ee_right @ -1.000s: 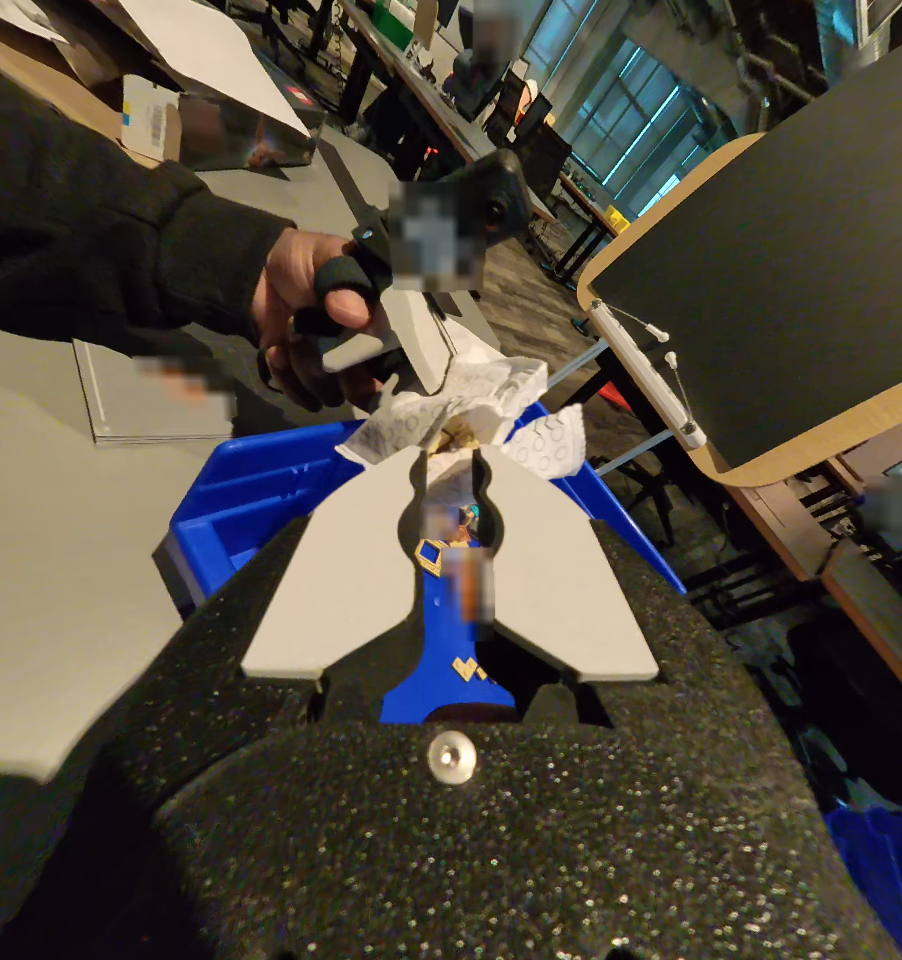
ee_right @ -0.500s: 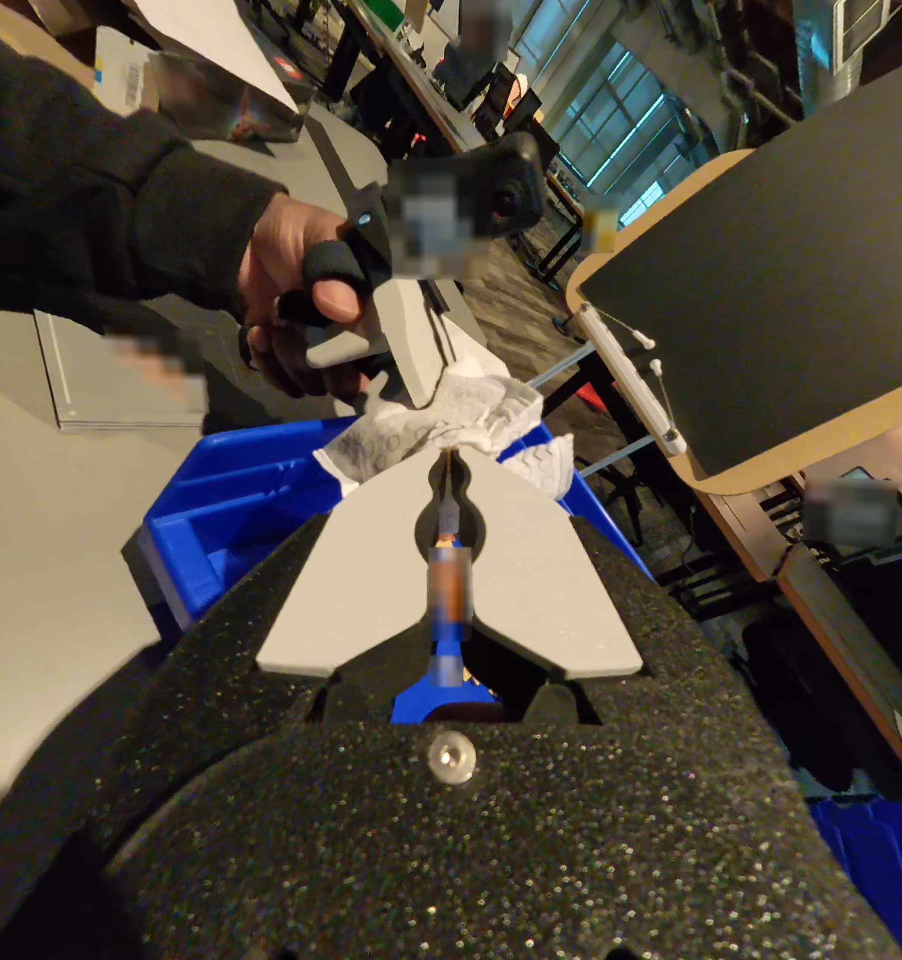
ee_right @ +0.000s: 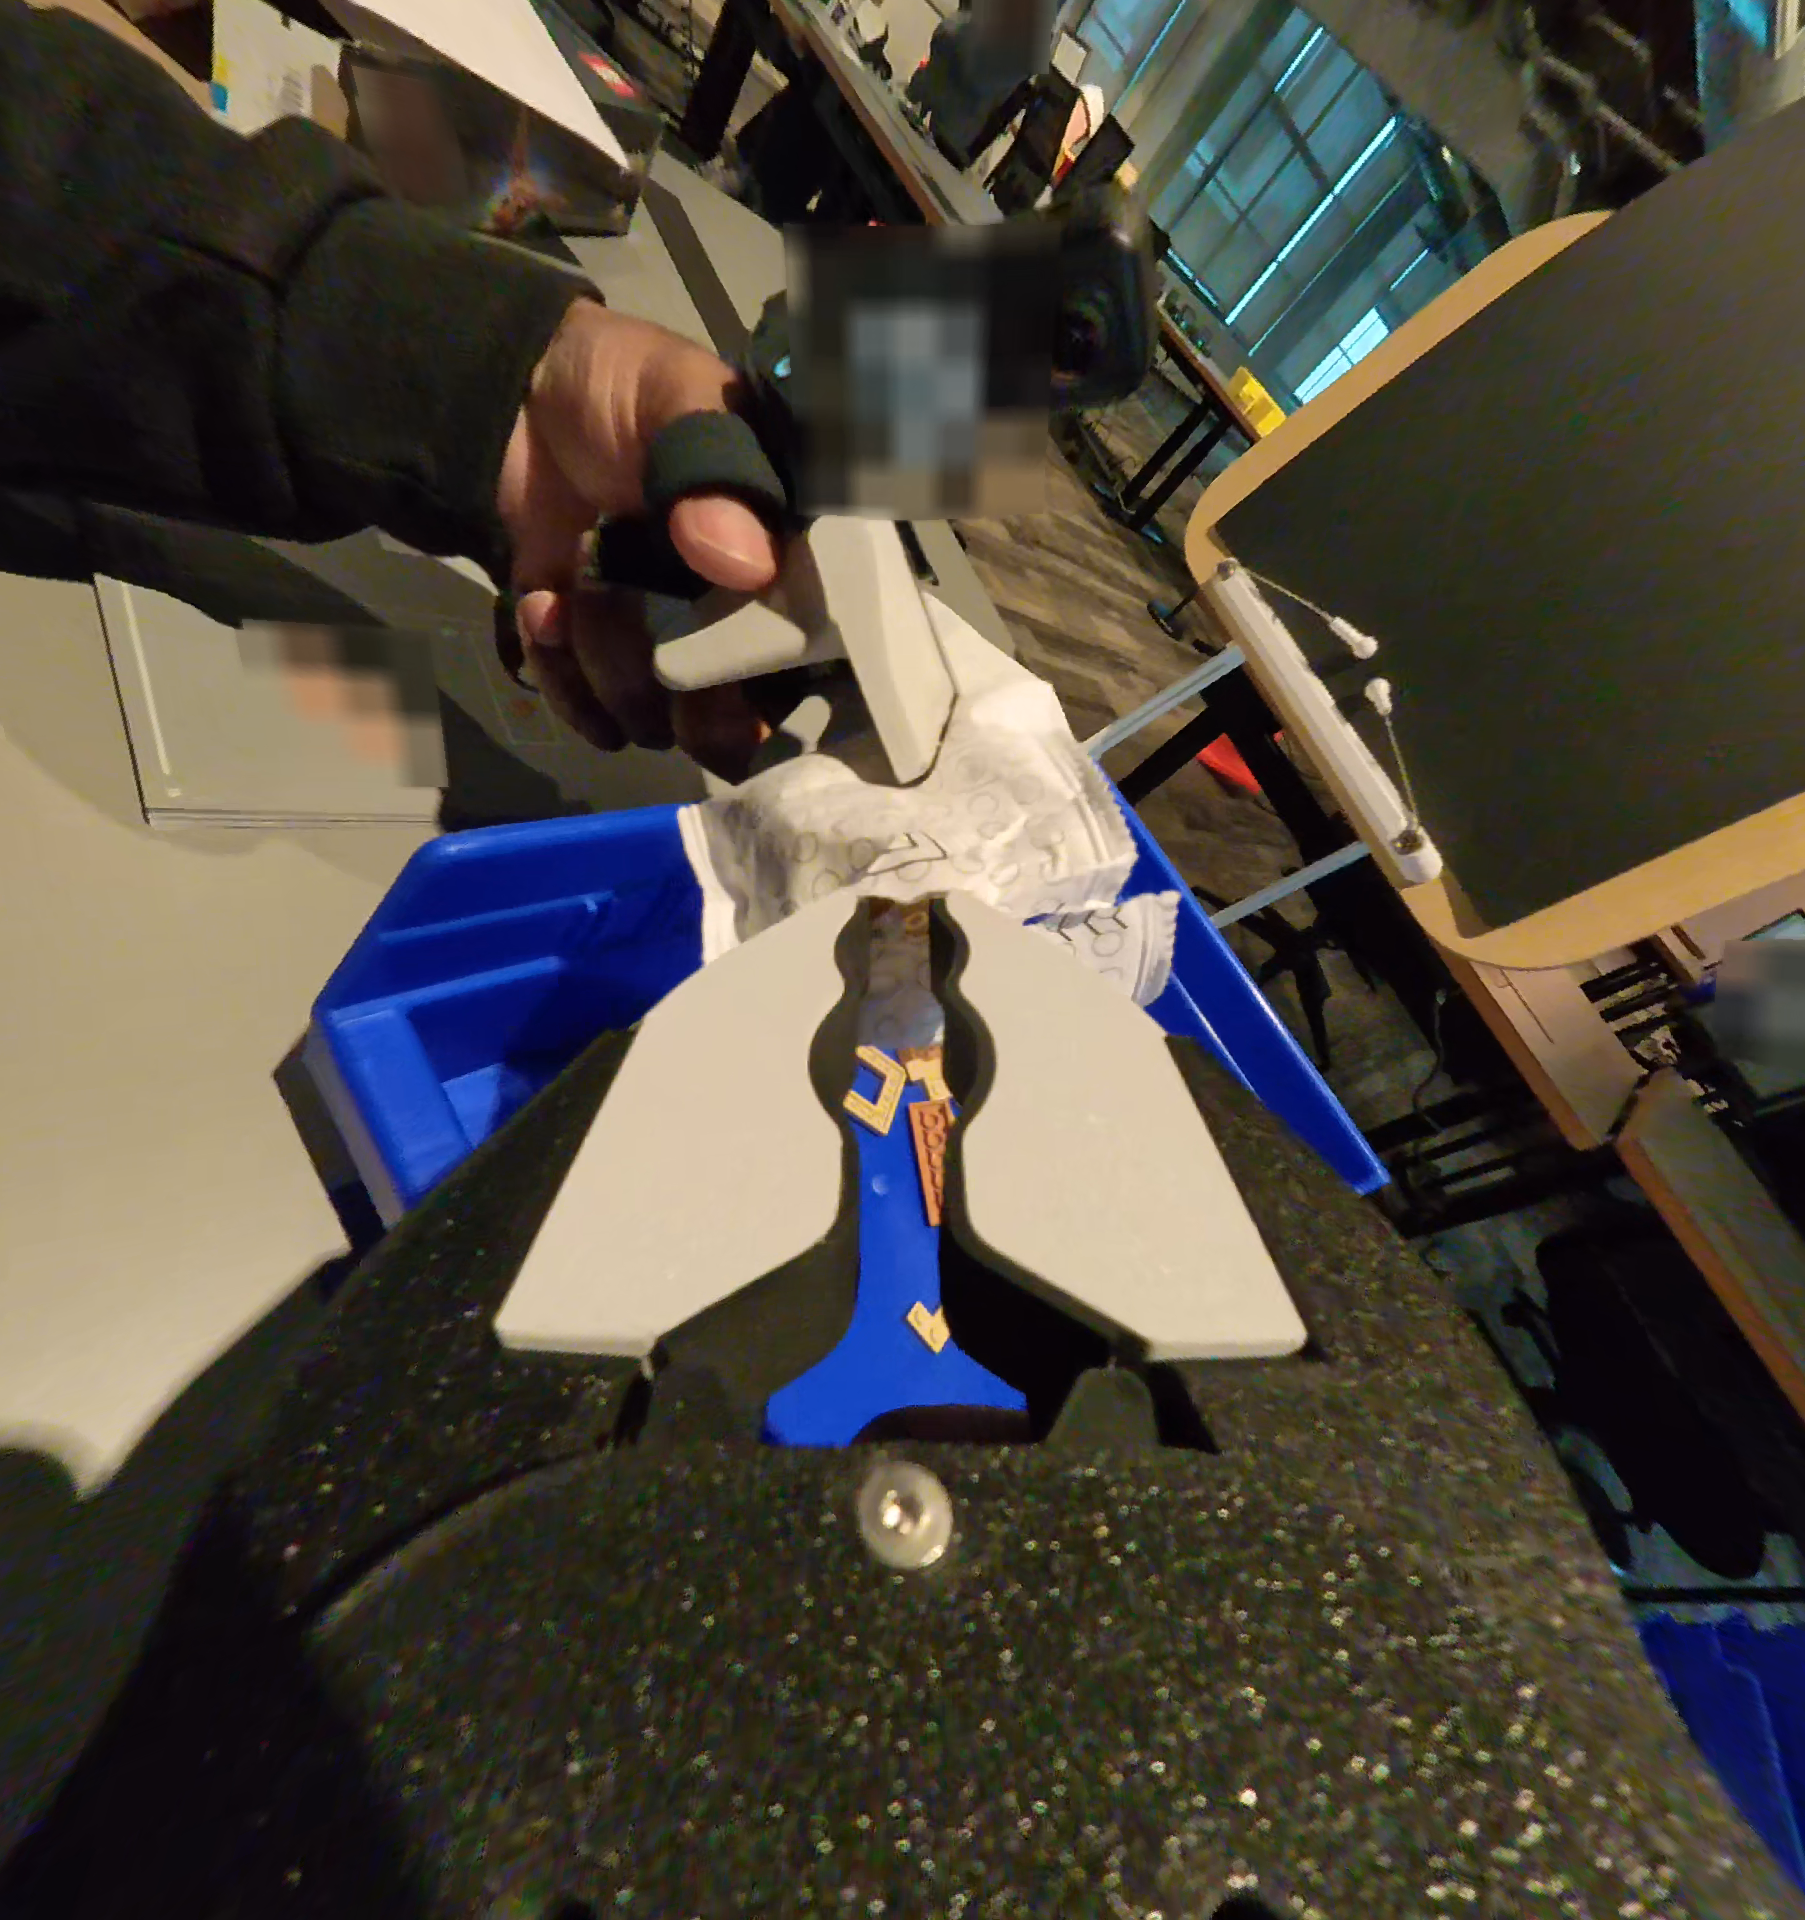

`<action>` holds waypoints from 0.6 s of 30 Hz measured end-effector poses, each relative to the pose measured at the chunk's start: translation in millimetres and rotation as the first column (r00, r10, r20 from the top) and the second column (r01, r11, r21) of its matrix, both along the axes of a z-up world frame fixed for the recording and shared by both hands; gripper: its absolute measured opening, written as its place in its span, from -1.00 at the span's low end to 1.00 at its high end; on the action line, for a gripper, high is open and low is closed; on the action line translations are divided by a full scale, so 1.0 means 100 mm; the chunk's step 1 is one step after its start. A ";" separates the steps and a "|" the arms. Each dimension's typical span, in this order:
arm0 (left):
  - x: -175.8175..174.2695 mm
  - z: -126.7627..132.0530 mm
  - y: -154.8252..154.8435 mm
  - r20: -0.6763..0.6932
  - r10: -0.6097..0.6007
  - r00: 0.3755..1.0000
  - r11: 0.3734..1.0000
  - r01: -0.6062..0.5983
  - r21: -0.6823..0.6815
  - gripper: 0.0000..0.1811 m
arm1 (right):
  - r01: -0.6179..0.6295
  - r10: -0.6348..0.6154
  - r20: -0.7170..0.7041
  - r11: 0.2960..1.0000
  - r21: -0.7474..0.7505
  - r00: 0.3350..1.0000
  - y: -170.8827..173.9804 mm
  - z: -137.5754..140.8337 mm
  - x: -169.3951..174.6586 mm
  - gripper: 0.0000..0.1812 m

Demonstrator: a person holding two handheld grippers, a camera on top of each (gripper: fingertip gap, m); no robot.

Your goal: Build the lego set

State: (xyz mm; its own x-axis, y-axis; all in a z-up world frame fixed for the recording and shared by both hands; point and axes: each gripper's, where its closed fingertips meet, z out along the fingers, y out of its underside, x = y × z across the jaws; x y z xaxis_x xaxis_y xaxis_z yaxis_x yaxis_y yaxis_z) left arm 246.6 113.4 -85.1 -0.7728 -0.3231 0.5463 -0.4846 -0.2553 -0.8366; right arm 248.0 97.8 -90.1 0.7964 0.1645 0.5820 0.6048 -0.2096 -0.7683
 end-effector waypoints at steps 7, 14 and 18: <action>0.00 0.01 0.02 -0.016 -0.008 1.000 0.999 0.007 -0.041 -0.91 | 0.026 -0.026 -0.002 0.999 0.027 1.000 0.01 0.01 0.05 -0.84; -0.07 -0.01 -0.02 -0.020 -0.069 0.997 0.997 0.068 -0.041 -0.92 | -0.016 0.012 0.115 0.999 0.039 0.993 -0.02 -0.01 0.02 -0.88; -0.11 -0.01 -0.05 -0.020 -0.114 0.993 0.991 0.112 -0.072 -0.91 | -0.027 0.021 0.110 0.999 0.048 0.994 -0.03 0.03 0.00 -0.95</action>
